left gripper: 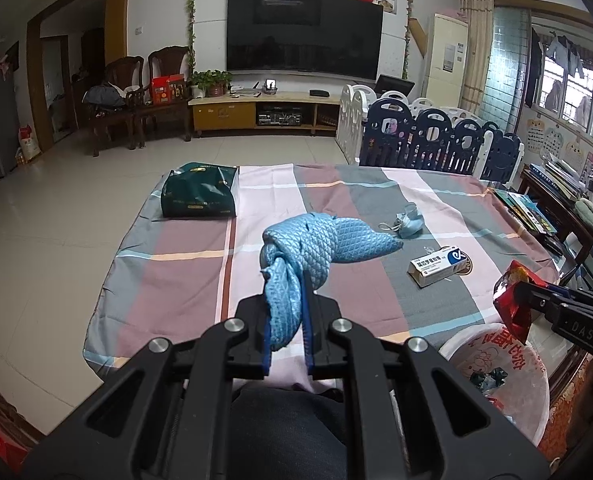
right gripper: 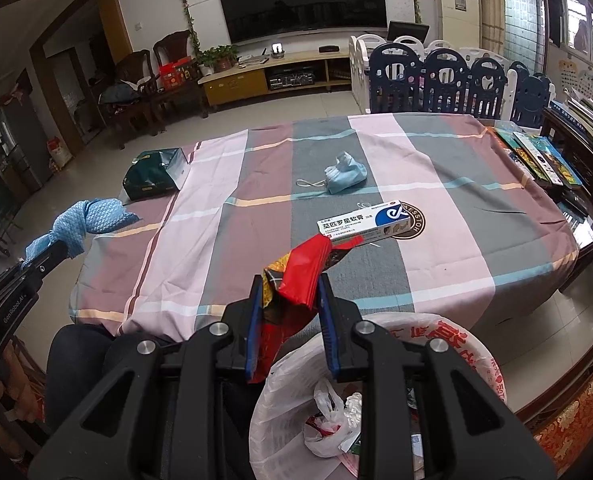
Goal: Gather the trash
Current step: 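Carry the red wrapper over the wastebasket and open the right tool while the left holds the blue cloth, then carry the blue cloth over the wastebasket and open the left tool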
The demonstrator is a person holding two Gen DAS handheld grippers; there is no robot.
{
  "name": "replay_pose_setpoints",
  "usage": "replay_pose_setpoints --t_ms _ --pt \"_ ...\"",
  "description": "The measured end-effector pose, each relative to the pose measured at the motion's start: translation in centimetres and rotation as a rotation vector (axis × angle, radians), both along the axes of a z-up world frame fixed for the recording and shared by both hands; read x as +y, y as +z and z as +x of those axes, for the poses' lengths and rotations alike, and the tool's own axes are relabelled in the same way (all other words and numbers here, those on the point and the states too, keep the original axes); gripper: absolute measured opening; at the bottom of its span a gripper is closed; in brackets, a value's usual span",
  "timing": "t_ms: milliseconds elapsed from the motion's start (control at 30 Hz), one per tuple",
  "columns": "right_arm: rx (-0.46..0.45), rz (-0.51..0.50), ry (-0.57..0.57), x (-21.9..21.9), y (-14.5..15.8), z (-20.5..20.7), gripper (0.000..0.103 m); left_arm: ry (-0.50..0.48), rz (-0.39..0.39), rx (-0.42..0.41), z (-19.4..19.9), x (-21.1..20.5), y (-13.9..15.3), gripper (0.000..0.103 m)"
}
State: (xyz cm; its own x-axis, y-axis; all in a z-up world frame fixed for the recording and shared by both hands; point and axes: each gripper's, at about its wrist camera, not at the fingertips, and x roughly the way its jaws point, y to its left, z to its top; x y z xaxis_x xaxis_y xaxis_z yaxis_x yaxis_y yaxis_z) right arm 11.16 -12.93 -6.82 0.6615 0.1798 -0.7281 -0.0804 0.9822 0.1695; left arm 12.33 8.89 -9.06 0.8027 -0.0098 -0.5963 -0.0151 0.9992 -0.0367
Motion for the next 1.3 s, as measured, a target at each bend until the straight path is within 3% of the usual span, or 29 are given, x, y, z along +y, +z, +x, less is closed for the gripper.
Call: replay_pose_setpoints --t_ms 300,700,800,867,933,1033,1300 --pt "0.066 -0.013 -0.058 -3.0 -2.5 -1.5 0.027 -0.033 0.013 -0.013 -0.6 -1.3 0.7 0.013" --pt "0.273 0.026 -0.152 -7.5 -9.9 -3.9 0.028 -0.16 -0.005 0.054 -0.9 -5.3 -0.4 0.013" --pt "0.331 0.063 -0.163 -8.4 -11.4 -4.2 0.039 -0.202 -0.002 0.071 -0.9 -6.7 -0.8 0.013" --pt "0.329 0.113 -0.182 -9.3 -11.5 -4.6 0.063 -0.234 -0.007 0.094 -0.8 -7.5 -1.3 0.013" --pt "0.295 0.143 -0.232 -10.5 -10.9 -5.0 0.072 -0.267 -0.015 0.129 -0.8 -8.6 -2.2 0.013" --pt "0.269 0.176 -0.298 -12.5 -9.9 -5.3 0.072 -0.337 -0.015 0.183 -0.8 -10.5 -3.6 0.013" --pt "0.244 0.228 -0.428 -17.0 -9.1 -6.3 0.072 -0.65 0.056 0.322 -3.2 -17.6 -8.2 0.017"
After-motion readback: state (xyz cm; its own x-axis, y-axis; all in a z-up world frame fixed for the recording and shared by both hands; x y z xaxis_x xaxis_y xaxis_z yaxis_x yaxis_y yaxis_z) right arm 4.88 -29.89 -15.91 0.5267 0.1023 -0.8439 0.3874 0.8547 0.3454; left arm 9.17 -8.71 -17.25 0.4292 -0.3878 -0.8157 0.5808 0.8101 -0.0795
